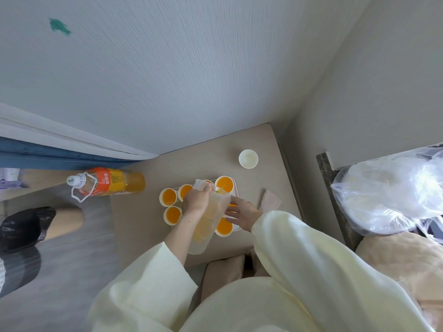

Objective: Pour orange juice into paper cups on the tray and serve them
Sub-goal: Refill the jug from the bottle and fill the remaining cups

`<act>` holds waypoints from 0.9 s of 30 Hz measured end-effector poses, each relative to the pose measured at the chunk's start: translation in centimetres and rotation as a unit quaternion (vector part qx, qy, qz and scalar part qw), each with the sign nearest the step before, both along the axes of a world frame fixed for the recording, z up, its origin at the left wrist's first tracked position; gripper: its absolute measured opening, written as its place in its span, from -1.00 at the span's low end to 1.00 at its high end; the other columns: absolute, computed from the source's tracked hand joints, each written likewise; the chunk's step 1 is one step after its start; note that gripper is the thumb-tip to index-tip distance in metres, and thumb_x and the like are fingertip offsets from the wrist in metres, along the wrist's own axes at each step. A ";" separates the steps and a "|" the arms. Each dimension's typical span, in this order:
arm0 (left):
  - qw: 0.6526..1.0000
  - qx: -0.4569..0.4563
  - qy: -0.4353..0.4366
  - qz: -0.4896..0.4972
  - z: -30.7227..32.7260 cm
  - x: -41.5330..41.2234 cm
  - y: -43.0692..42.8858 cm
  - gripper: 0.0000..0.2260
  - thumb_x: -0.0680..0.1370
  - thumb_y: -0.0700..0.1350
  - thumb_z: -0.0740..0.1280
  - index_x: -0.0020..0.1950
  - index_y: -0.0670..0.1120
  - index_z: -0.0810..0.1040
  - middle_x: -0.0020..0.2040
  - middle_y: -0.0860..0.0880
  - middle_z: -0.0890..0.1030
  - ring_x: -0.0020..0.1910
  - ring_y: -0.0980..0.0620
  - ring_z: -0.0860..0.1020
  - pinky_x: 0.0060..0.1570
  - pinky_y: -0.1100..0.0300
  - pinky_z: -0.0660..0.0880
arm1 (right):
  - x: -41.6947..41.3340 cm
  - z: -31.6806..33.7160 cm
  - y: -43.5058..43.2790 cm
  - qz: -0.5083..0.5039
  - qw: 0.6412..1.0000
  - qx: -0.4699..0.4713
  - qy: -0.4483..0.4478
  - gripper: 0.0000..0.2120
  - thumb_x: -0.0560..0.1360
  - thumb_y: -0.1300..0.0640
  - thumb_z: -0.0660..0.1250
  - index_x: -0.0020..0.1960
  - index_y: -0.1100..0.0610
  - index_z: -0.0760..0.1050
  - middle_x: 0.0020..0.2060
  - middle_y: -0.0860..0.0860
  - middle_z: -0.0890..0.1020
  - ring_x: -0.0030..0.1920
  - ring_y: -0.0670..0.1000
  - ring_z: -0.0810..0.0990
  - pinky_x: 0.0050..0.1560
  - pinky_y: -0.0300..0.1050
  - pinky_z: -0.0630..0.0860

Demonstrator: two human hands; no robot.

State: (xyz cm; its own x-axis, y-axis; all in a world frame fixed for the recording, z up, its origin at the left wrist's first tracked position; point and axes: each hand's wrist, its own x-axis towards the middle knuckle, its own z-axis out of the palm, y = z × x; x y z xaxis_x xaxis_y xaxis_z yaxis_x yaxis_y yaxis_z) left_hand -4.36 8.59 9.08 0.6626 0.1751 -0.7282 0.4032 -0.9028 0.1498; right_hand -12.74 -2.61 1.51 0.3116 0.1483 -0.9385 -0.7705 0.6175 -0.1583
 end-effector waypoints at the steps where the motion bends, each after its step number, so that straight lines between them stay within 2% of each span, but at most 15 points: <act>1: 1.000 0.002 -0.001 0.000 0.0 0.0 0.0 -0.49 0.61 0.25 0.08 0.08 -0.18 0.54 0.03 -0.17 0.62 -0.03 -0.10 0.57 -0.25 0.16 0.37 | 0.0 0.0 0.0 0.000 1.000 0.000 0.000 -0.59 0.55 -0.03 0.34 0.32 0.13 0.44 0.12 0.15 0.62 0.11 0.16 0.62 0.17 0.10 0.56; 9: 1.000 0.002 -0.007 0.005 0.1 -0.1 0.2 -0.48 0.60 0.25 0.09 0.10 -0.18 0.55 0.03 -0.16 0.62 0.00 -0.12 0.59 -0.18 0.13 0.43 | 0.0 0.2 0.1 0.000 1.000 -0.001 0.000 -0.59 0.55 -0.02 0.34 0.33 0.15 0.43 0.13 0.16 0.61 0.12 0.16 0.61 0.21 0.12 0.53; 14: 1.000 -0.005 -0.013 0.011 0.3 -0.3 0.2 -0.54 0.61 0.25 0.09 0.02 -0.12 0.51 0.02 -0.14 0.61 -0.02 -0.09 0.57 -0.17 0.13 0.43 | 0.0 0.4 0.1 0.000 1.000 -0.002 0.001 -0.63 0.56 0.00 0.32 0.30 0.14 0.44 0.13 0.16 0.61 0.12 0.16 0.61 0.19 0.11 0.54; 20: 1.000 -0.007 -0.011 0.015 0.6 -0.2 0.4 -0.51 0.60 0.25 0.10 0.06 -0.15 0.53 -0.01 -0.13 0.58 -0.01 -0.10 0.55 -0.16 0.12 0.41 | 0.0 0.8 0.2 0.007 1.000 0.001 -0.004 -0.67 0.55 -0.01 0.34 0.24 0.13 0.45 0.12 0.15 0.62 0.11 0.16 0.61 0.23 0.13 0.52; 23: 1.000 -0.011 -0.012 0.024 0.6 -0.5 0.5 -0.54 0.61 0.24 0.10 -0.06 -0.14 0.49 -0.13 -0.09 0.54 -0.10 -0.04 0.53 -0.24 0.16 0.39 | 0.1 0.9 0.3 0.010 1.000 -0.005 -0.003 -0.64 0.55 -0.02 0.35 0.27 0.13 0.46 0.11 0.14 0.62 0.11 0.16 0.62 0.23 0.13 0.52; 27: 0.999 -0.011 -0.019 0.038 1.1 -1.3 1.1 -0.54 0.62 0.19 0.09 -0.28 -0.14 0.40 -0.33 -0.07 0.44 -0.33 0.01 0.43 -0.35 0.17 0.32 | -0.1 1.3 0.2 0.004 1.000 -0.011 -0.009 -0.70 0.57 0.00 0.32 0.23 0.15 0.51 0.08 0.14 0.64 0.10 0.14 0.62 0.20 0.10 0.54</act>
